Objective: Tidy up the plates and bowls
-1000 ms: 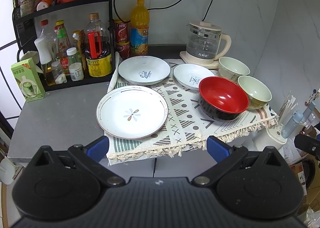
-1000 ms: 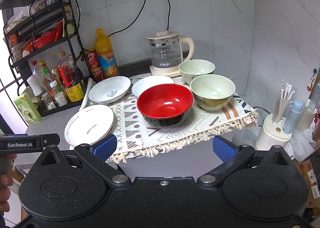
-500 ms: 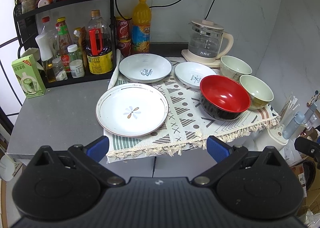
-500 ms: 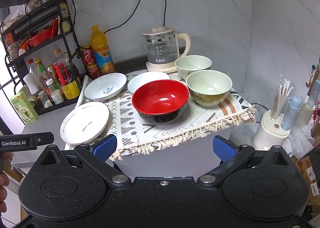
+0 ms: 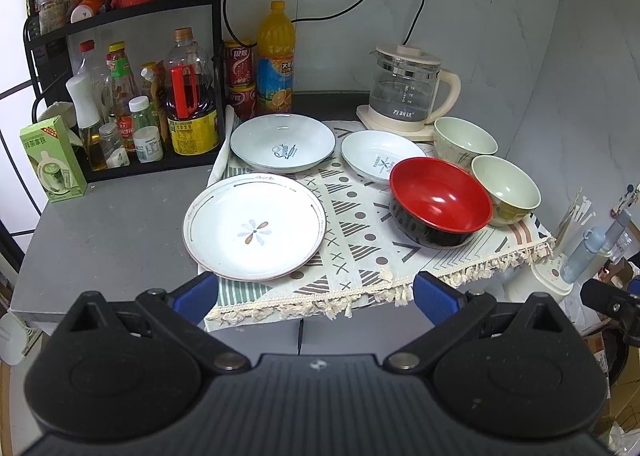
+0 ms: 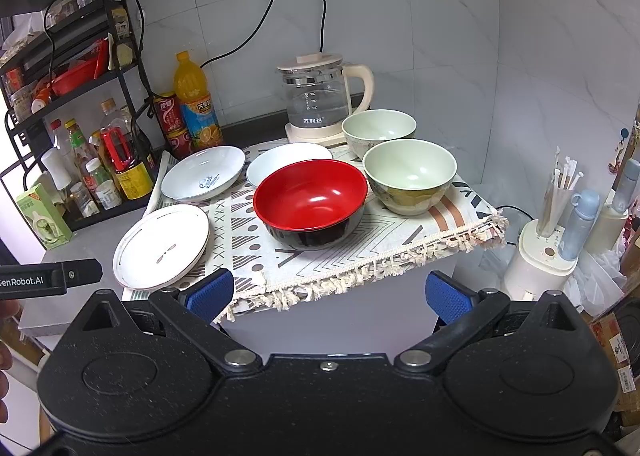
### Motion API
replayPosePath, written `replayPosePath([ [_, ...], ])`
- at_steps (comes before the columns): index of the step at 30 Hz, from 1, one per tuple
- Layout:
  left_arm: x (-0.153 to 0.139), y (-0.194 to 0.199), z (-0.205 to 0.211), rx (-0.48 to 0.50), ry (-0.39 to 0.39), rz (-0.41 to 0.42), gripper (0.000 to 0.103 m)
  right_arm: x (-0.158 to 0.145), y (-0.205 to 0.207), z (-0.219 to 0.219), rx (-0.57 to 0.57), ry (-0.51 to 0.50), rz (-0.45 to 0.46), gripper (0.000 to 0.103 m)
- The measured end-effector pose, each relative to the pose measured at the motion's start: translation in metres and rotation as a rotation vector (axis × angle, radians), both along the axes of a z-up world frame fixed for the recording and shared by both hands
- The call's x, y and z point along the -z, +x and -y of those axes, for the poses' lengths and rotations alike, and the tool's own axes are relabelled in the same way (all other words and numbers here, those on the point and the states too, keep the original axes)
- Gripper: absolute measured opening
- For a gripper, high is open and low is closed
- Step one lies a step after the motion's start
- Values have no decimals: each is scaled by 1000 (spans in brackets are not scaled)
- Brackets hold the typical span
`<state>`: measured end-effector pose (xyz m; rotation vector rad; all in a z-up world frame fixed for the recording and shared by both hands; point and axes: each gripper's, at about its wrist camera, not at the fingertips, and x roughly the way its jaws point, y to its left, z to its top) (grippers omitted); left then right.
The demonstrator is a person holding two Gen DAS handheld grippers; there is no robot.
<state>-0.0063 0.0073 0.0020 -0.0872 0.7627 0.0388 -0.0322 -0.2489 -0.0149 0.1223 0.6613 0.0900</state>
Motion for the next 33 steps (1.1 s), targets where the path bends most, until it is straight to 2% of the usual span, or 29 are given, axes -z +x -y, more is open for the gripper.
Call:
replayPosePath([
  [33,-3,-3,20,-4,24,-12,102,-2,-2,7,-52,21,-3,103],
])
